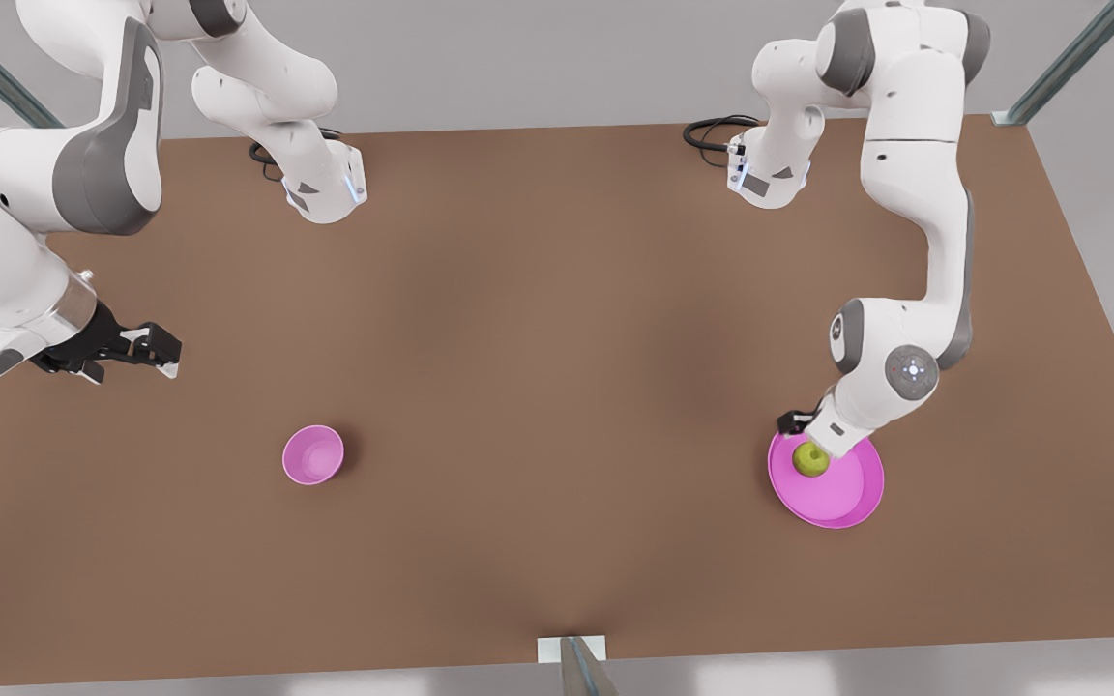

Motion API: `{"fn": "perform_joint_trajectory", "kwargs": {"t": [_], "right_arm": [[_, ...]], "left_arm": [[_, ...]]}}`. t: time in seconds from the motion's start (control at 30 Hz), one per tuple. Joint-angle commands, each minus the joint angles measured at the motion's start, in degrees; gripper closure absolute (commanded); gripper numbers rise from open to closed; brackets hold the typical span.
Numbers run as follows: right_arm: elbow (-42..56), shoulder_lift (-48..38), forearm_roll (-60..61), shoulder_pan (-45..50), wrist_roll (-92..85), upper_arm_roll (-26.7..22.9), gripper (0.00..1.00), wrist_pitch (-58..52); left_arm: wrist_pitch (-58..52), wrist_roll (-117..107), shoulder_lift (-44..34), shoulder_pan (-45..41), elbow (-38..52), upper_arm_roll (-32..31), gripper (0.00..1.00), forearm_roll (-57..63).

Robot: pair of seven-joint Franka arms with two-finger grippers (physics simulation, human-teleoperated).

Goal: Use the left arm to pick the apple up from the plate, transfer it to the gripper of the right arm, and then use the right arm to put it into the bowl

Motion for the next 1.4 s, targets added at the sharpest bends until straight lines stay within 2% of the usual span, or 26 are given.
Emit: {"fn": "perform_joint_trajectory", "kwargs": {"t": [0.0,0.53,0.87,1.03,1.37], "right_arm": [[0.03,-0.06,0.05,0.01,-0.60,-0.02,0.00,0.10],[0.03,0.03,-0.04,0.01,-0.60,-0.02,0.00,0.19],[0.03,0.12,-0.04,0.18,-0.52,0.07,0.00,0.28],[0.03,0.20,-0.12,0.18,-0.52,0.07,0.00,0.28],[0.03,0.20,-0.12,0.27,-0.52,0.07,0.00,0.36]], "left_arm": [[11.62,5.82,0.19,0.36,-0.95,0.03,0.00,-0.01],[17.16,6.44,9.06,2.20,-1.39,0.03,0.00,-0.01],[17.16,6.44,11.61,2.20,-1.30,0.03,0.00,-0.01],[17.16,6.44,11.97,2.20,-1.04,0.03,0.13,-0.09],[17.34,6.44,13.11,2.20,-0.86,0.03,0.18,-0.18]]}}
